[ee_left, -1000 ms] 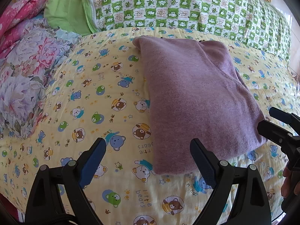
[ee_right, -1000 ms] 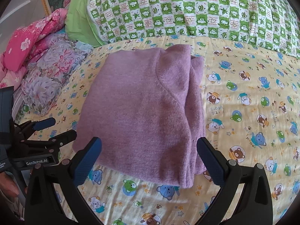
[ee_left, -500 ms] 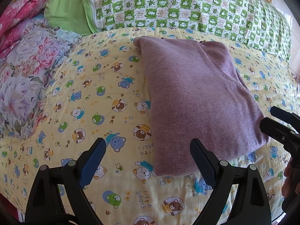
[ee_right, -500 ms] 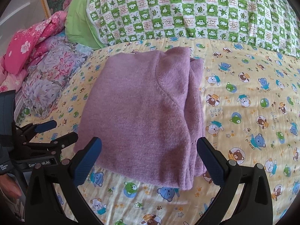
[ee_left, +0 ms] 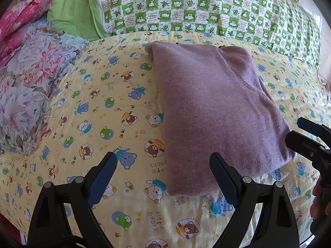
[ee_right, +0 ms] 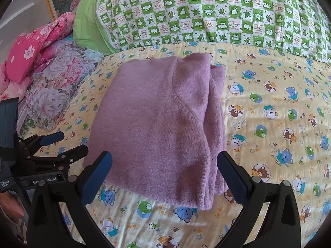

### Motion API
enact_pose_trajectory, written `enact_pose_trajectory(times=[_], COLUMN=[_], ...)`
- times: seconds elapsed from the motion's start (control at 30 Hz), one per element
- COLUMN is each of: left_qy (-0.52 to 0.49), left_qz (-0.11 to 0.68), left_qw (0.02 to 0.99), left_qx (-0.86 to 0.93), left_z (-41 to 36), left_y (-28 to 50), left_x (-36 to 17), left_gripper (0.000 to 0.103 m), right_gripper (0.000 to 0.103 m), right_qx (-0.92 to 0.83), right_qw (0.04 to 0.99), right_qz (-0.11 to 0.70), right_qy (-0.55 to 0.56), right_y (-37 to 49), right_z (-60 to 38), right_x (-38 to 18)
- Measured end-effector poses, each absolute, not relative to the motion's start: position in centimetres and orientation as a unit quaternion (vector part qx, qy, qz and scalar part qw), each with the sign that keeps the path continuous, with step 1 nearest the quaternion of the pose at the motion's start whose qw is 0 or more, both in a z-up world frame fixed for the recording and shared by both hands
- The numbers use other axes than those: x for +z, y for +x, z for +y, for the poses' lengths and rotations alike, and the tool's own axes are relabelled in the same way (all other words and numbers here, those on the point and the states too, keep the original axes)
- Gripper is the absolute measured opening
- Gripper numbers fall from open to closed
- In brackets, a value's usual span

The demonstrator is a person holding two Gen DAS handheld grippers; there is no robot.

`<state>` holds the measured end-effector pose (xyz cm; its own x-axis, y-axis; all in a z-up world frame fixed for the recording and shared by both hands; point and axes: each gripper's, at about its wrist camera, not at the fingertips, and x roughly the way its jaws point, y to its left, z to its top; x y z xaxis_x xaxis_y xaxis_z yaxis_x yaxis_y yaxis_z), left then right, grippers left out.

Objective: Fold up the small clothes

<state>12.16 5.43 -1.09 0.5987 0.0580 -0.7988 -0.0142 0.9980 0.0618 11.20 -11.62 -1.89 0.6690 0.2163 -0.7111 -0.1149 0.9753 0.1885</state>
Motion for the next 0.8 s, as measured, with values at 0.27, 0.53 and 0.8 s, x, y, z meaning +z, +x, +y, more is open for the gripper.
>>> enact_pose_trajectory(times=[0.27,0.53,0.8], left_qy=[0.027,0.024,0.024], left_qz=[0.447,0.443,0.440], left_qw=[0.894,0.896,0.897], left_qx=[0.019,0.028,0.026], left_z=[5.3,5.4,5.2], left_y=[12.2,12.7,13.0], left_x=[-1.1,-0.7,-0.1], left_gripper=[0.092,0.092,0.092], right_gripper=[0.101,0.101,0.101], right_qx=[0.091,0.085,0.080], right_qw=[0.912,0.913,0.913], right_qz=[0.395,0.394,0.391], right_qy=[0.066,0.071,0.078], right_y=[11.3,11.7,11.8], right_z=[-11.8,-12.0,-12.9], right_x=[-1.8,-1.7,-1.6])
